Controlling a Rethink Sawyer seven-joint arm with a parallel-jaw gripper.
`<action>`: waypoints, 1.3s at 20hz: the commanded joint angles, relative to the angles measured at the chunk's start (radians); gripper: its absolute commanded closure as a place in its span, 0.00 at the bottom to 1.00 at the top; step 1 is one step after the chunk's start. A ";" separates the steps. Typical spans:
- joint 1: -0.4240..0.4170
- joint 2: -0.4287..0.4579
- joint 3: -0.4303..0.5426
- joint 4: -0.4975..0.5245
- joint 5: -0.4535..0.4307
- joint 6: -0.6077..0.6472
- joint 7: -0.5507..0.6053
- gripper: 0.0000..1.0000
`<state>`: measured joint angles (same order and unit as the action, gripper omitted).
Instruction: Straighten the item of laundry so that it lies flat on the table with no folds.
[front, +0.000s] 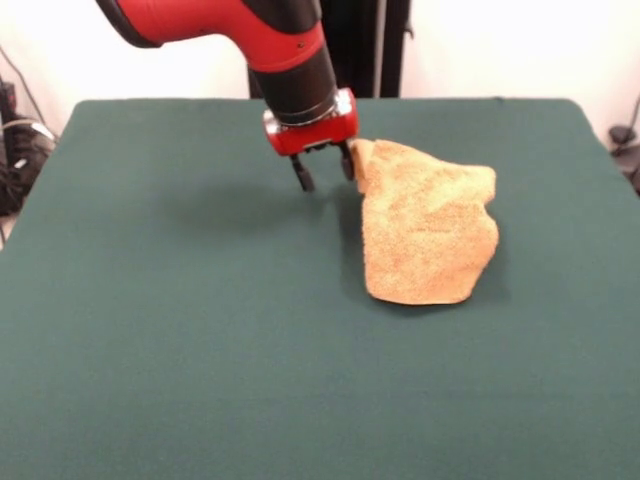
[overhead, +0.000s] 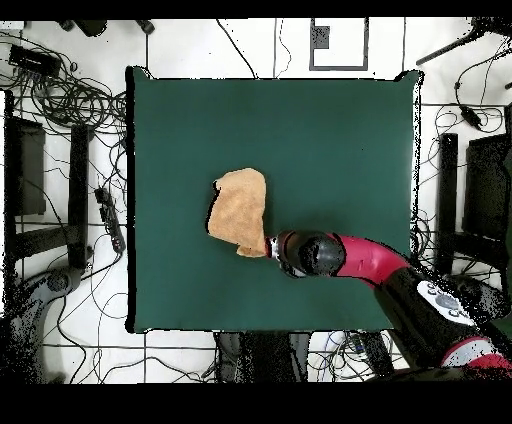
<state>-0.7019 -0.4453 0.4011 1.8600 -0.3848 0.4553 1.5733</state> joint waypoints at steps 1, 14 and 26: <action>0.040 0.053 0.126 0.010 -0.055 -0.132 0.011 0.00; 0.039 0.043 0.128 0.004 -0.091 -0.248 0.049 0.00; 0.002 0.104 0.169 -0.031 -0.039 -0.003 -0.065 0.00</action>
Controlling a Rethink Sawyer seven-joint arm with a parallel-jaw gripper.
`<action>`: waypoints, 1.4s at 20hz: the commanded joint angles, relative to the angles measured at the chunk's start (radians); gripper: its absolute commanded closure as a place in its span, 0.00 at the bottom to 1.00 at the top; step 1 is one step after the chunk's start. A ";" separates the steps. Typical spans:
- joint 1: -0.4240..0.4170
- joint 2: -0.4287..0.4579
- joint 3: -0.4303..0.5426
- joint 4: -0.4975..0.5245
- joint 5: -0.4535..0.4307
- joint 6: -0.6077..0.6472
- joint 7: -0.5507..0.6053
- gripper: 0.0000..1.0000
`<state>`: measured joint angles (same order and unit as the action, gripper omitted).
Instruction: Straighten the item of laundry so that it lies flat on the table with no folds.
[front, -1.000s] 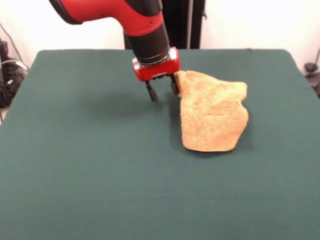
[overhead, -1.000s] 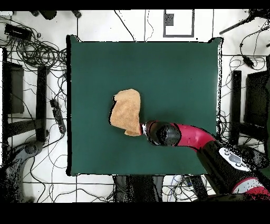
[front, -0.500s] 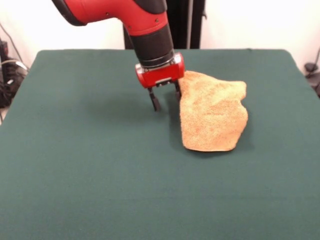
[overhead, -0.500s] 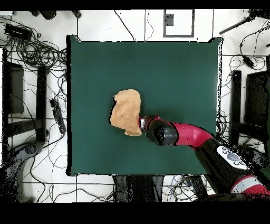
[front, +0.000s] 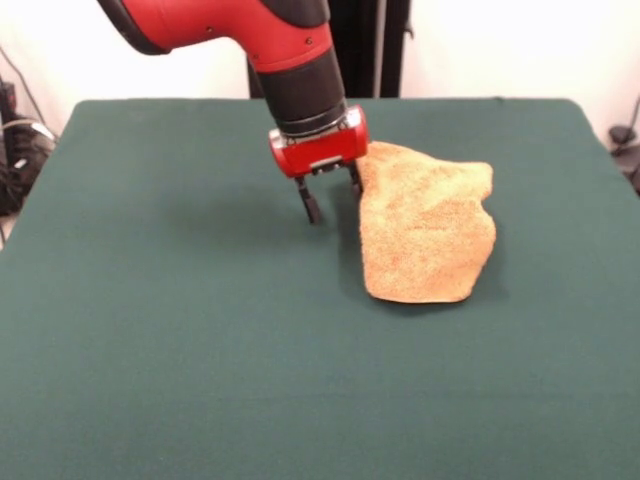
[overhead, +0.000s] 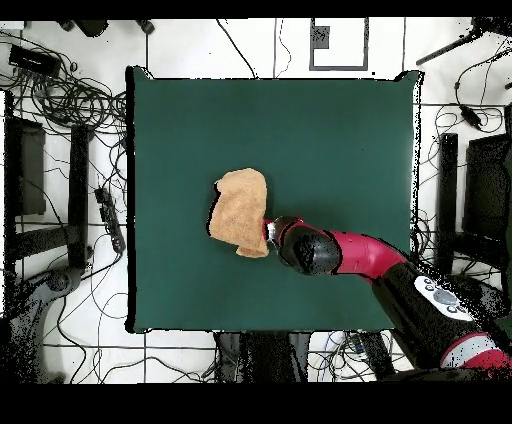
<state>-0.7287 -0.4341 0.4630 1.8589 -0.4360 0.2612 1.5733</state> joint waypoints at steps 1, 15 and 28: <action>0.027 0.095 0.111 -0.032 0.013 0.196 -0.066 0.00; -0.055 0.146 0.183 -0.023 -0.027 0.323 -0.157 0.00; -0.134 0.213 0.272 -0.007 -0.034 0.290 -0.178 0.00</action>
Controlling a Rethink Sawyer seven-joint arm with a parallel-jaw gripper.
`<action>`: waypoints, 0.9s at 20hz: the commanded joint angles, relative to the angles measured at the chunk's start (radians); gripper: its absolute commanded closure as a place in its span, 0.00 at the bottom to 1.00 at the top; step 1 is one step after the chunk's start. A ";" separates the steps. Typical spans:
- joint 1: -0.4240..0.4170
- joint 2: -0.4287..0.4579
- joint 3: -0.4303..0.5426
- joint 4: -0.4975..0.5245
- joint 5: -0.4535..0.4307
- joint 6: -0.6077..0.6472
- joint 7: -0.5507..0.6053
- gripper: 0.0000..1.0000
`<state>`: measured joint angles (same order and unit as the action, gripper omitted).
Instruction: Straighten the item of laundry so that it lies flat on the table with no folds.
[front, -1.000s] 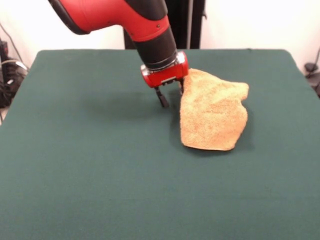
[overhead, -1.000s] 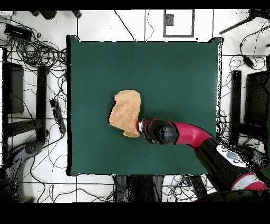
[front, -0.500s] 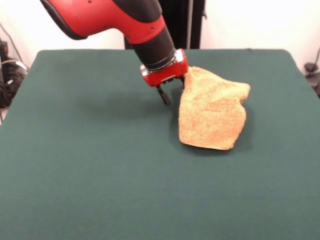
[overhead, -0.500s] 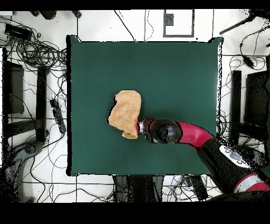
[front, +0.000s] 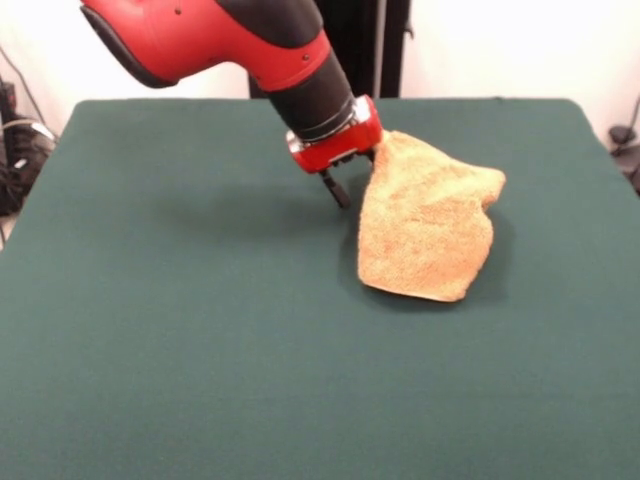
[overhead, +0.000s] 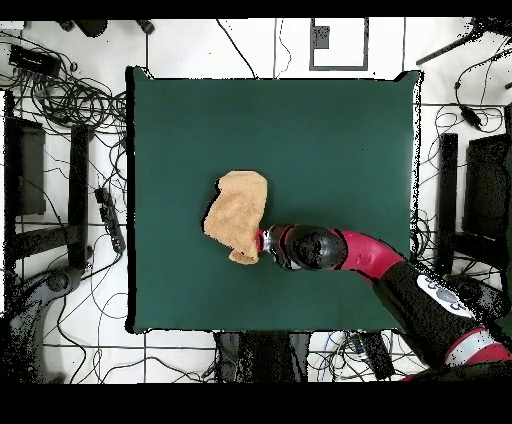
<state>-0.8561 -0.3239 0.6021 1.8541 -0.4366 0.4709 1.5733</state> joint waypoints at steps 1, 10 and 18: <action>-0.012 0.113 0.140 -0.003 -0.036 0.072 -0.178 0.00; 0.174 0.042 -0.029 -0.106 -0.146 0.090 -0.070 0.00; 0.292 0.051 -0.126 -0.173 -0.203 0.096 -0.007 0.00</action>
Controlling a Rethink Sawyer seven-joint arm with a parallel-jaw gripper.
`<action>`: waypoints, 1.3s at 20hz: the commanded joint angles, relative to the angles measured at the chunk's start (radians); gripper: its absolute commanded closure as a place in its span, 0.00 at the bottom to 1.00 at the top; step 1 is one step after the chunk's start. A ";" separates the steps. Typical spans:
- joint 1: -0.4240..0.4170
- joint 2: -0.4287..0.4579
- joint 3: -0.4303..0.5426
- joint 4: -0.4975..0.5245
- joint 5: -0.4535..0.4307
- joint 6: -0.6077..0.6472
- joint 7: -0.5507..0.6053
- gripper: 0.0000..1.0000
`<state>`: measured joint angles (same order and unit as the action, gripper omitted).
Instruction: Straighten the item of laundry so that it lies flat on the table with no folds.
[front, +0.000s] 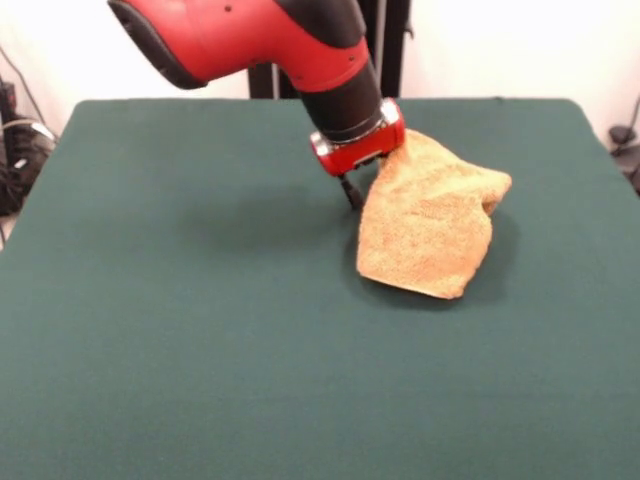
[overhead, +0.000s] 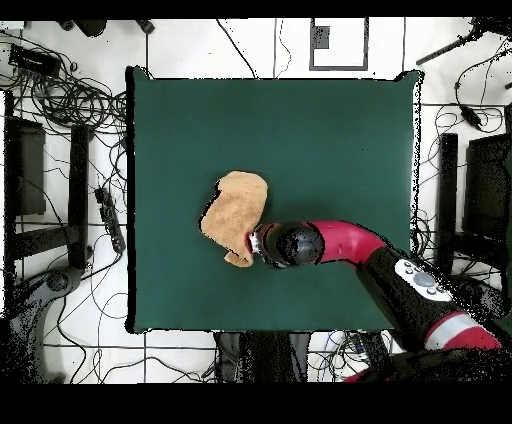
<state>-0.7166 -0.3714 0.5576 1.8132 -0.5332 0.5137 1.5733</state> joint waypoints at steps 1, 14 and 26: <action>0.195 0.089 -0.125 -0.155 -0.120 0.047 0.040 0.00; 0.413 0.084 -0.350 -0.259 -0.129 0.013 0.170 0.00; 0.415 0.103 -0.347 -0.266 -0.091 0.010 0.096 1.00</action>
<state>-0.3163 -0.4487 0.2798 1.6833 -0.5514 0.5816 1.5733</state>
